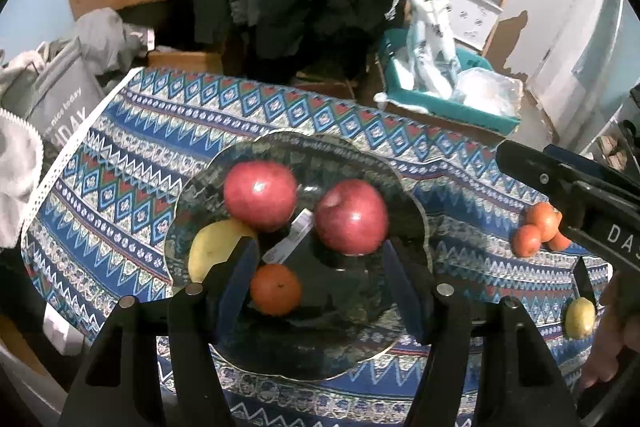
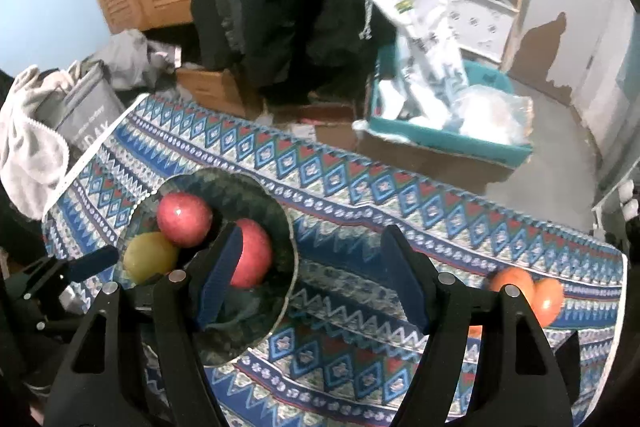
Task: Organize fruits
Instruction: 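Open the left gripper over the bowl while the right gripper releases the apple into it, then move both grippers back from the bowl toward the remaining oranges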
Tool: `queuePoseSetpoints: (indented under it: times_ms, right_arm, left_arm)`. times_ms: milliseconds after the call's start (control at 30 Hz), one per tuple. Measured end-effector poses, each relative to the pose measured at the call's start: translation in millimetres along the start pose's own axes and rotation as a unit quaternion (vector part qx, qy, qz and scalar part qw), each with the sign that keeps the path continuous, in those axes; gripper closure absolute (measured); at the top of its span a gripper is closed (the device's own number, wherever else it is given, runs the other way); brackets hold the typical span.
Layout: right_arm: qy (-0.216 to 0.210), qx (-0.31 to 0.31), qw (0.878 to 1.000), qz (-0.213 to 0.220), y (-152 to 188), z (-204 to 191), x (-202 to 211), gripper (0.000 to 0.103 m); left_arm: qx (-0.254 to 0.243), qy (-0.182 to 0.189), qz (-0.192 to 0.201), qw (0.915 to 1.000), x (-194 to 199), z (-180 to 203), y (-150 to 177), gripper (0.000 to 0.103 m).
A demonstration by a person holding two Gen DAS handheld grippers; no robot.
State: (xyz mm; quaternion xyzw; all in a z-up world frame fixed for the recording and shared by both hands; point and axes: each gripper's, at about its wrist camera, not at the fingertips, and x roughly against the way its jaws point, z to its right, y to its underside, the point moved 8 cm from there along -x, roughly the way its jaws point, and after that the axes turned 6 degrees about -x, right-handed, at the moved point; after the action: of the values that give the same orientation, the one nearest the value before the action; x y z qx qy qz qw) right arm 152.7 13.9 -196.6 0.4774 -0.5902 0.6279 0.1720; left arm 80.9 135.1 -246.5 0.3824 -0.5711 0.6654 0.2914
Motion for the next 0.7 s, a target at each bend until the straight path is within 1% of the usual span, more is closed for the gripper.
queuePoseSetpoints:
  times_ms: [133, 267, 700]
  right_arm:
    - [0.008, -0.007, 1.000, 0.017, -2.7, 11.9, 18.1, 0.030]
    - [0.016, -0.015, 0.999, 0.037, -4.2, 24.4, 37.4, 0.030]
    - [0.047, -0.043, 0.993, 0.099, -1.9, 76.8, 101.2, 0.030]
  left_arm:
    - [-0.011, 0.005, 0.014, 0.9998, 10.9, 13.2, -7.2, 0.036]
    - [-0.028, 0.007, 0.029, 0.9992, 21.6, 29.0, -12.7, 0.034]
    - [-0.068, 0.028, 0.059, 0.9955, 50.7, 82.7, -25.7, 0.034]
